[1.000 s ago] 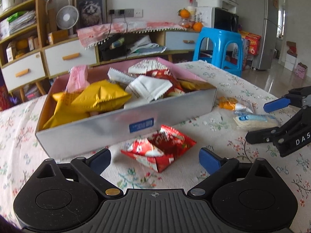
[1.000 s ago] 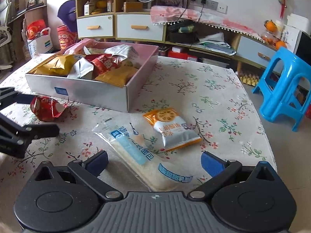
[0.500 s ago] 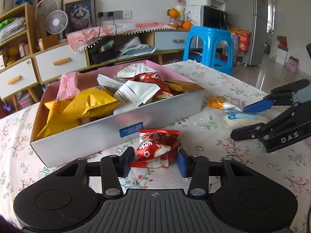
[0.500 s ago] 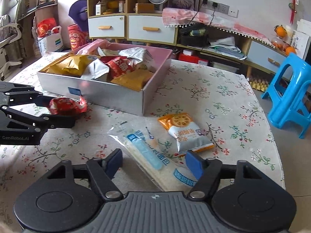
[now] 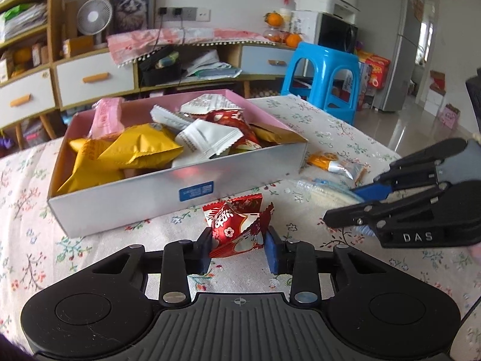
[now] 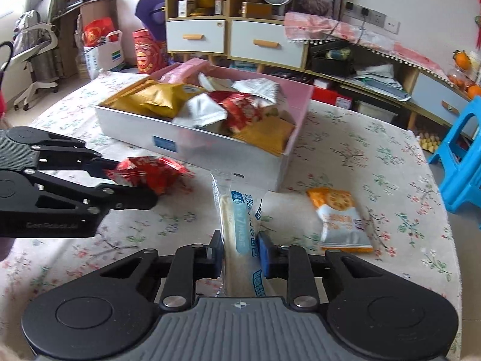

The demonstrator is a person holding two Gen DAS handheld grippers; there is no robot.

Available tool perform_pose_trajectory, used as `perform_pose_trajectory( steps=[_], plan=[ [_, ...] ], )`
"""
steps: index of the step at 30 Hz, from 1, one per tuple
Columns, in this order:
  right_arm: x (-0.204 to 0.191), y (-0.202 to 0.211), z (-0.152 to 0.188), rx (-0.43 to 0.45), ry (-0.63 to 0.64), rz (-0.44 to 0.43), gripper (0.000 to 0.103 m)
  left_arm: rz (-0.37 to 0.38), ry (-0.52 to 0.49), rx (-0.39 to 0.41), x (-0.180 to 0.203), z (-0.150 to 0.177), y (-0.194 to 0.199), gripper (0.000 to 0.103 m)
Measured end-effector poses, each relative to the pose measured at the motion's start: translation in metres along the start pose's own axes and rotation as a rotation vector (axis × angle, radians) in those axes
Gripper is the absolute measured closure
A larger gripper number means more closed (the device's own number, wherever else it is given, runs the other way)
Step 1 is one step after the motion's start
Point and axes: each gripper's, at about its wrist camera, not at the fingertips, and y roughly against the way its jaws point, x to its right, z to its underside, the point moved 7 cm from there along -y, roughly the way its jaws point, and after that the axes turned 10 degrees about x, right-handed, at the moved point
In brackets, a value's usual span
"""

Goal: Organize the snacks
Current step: 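Grasp the red candy pack with the left tool while the right tool grasps the clear bread-stick packet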

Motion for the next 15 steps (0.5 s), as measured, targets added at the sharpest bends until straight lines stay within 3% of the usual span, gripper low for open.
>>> perform_pose_trajectory(
  steps=[5,15],
  plan=[
    [-0.010,0.001,-0.006,-0.018,-0.064,-0.041,0.093,-0.008,0.081,-0.020,-0.012,-0.002,0.007,0.071],
    [-0.022,0.001,-0.011,-0.085,-0.260,-0.106,0.094,-0.029,0.123,-0.039,-0.026,-0.006,0.025,0.071]
  ],
)
